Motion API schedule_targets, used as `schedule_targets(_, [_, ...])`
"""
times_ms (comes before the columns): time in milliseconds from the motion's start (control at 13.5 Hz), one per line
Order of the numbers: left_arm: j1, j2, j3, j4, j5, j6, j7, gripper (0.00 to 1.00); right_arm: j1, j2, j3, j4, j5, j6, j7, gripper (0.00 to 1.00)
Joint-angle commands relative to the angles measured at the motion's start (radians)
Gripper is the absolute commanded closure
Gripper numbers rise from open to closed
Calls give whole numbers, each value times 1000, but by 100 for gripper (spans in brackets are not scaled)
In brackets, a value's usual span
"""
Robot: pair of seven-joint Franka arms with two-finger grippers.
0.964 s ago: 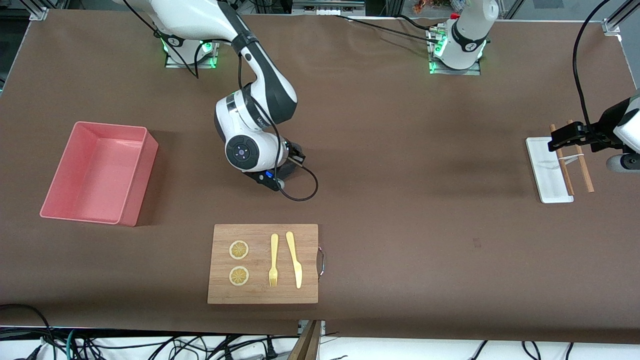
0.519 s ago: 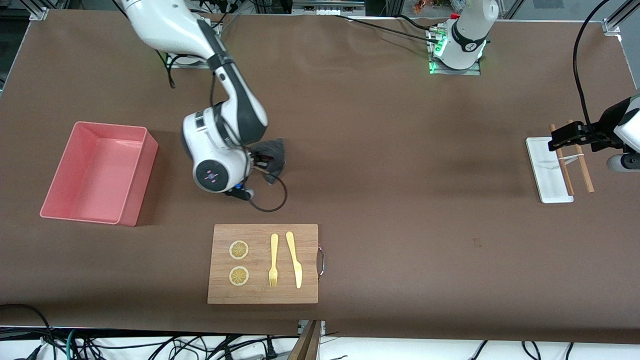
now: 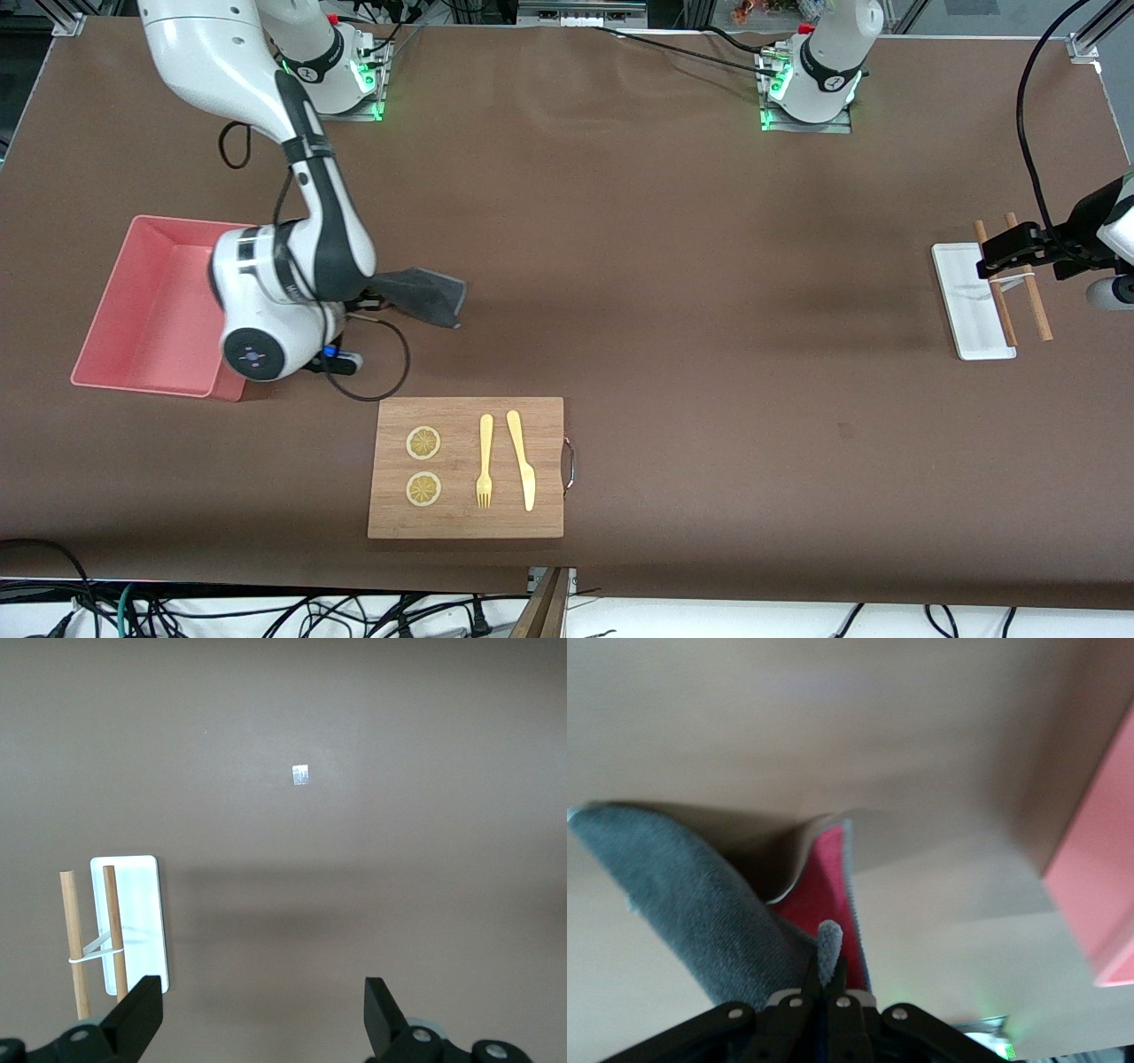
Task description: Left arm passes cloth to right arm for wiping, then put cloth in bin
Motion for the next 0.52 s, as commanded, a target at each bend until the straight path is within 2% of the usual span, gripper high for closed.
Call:
schedule_targets(0, [3, 15, -1, 32, 10, -5, -1, 0, 1, -85, -38, 6, -8, -78, -56, 100])
schedule_targets(297, [3, 15, -1, 32, 11, -5, 0, 0, 1, -232, -87, 44, -8, -222, -64, 100])
schedule_targets(445, [1, 15, -1, 34, 11, -5, 0, 0, 1, -266, -157, 104, -13, -339, -135, 100])
